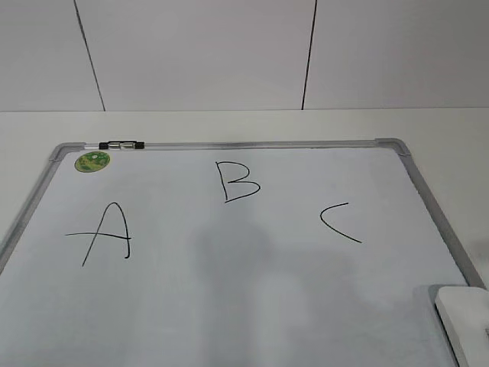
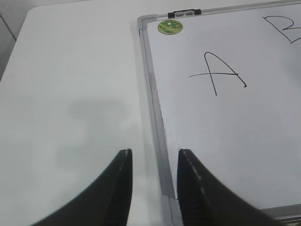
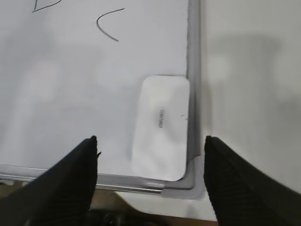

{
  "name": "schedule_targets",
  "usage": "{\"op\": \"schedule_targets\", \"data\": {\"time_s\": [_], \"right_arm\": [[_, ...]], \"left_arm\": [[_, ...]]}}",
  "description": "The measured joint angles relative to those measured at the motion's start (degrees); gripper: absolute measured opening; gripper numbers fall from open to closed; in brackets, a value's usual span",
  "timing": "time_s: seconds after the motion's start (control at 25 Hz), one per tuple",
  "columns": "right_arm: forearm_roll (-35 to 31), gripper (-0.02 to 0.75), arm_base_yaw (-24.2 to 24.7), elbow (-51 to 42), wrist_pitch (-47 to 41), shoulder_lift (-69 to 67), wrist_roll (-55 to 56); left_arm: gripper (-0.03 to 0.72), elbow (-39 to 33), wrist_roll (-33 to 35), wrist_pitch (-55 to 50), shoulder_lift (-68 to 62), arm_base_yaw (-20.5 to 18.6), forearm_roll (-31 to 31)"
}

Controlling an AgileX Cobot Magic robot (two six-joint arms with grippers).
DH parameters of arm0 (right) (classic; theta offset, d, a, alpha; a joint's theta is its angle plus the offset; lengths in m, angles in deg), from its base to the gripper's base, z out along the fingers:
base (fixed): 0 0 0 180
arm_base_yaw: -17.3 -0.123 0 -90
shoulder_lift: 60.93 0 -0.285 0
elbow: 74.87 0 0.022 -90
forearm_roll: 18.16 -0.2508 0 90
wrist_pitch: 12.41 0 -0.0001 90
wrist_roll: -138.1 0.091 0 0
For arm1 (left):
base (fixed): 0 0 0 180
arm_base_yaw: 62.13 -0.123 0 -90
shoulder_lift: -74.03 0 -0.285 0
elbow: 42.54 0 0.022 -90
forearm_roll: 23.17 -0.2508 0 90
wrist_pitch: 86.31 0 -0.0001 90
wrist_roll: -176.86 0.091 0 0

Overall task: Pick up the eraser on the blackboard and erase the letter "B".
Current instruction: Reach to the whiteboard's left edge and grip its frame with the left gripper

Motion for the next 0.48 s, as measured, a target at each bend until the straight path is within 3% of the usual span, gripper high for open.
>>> {"op": "schedule_targets", "data": {"time_s": [0.2, 0.48], "right_arm": [[-7.2, 0.547, 0.0, 0.0, 0.9, -8.6, 0.2], [-9.2, 0.547, 0.0, 5.3, 1.6, -17.3, 0.4]], "left_arm": [[0.244, 0.0, 0.0, 0.2, -3.2, 0.0, -1.6], [0.244, 2.3, 0.0, 2.8, -17.4, 0.0, -1.6]]}}
